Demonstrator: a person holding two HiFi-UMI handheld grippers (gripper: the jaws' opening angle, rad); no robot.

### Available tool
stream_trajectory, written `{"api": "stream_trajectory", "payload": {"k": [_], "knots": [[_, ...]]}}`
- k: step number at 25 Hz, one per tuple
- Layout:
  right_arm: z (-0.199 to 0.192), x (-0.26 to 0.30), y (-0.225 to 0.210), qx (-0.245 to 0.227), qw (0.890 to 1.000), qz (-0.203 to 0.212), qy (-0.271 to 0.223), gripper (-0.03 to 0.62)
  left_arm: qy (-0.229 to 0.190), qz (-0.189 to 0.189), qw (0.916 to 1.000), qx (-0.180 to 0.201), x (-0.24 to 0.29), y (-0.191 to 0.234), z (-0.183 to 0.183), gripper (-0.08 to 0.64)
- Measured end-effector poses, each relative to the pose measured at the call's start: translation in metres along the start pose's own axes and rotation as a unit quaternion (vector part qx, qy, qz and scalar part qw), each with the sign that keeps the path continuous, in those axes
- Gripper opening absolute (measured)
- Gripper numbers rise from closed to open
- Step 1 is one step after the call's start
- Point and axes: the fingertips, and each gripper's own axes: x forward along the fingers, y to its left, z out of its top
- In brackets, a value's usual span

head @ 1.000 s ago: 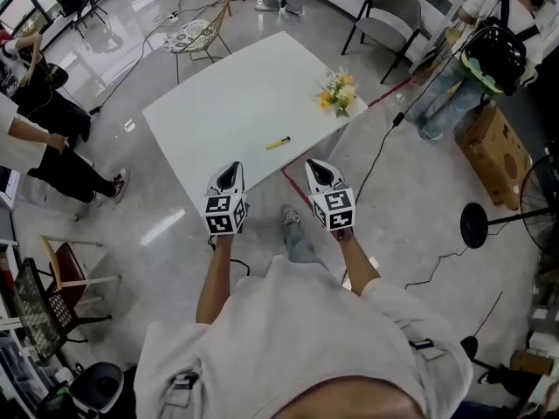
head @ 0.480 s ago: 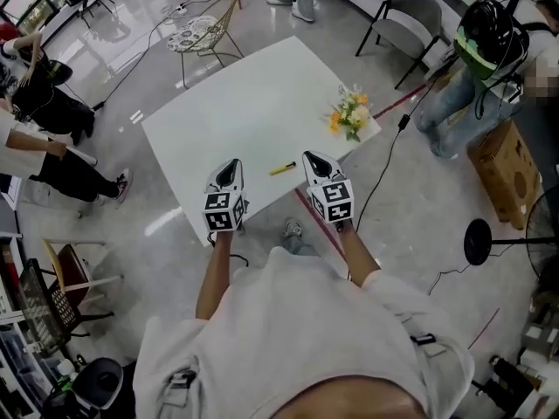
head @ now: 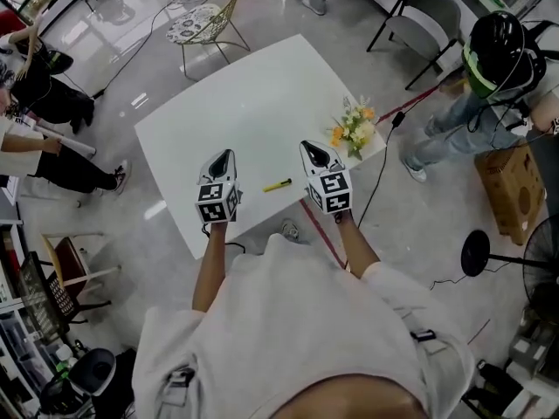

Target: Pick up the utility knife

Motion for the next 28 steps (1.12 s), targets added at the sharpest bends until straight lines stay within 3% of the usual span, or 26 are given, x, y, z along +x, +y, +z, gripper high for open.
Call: {"api": "stream_trajectory", "payload": {"k": [11,28], "knots": [[-0.017,0.028,0.002,0.008,0.999,0.025,0.033,0.032,0.027,0.008,0.9996,-0.006,0.014,0.012,-0.010,0.020],[-0.084,-0.006,0.045,0.035,0.993,0.016,0.108,0.032,0.079,-0.033,0.9960,-0.025,-0.008,-0.001,-0.069,0.020]]}}
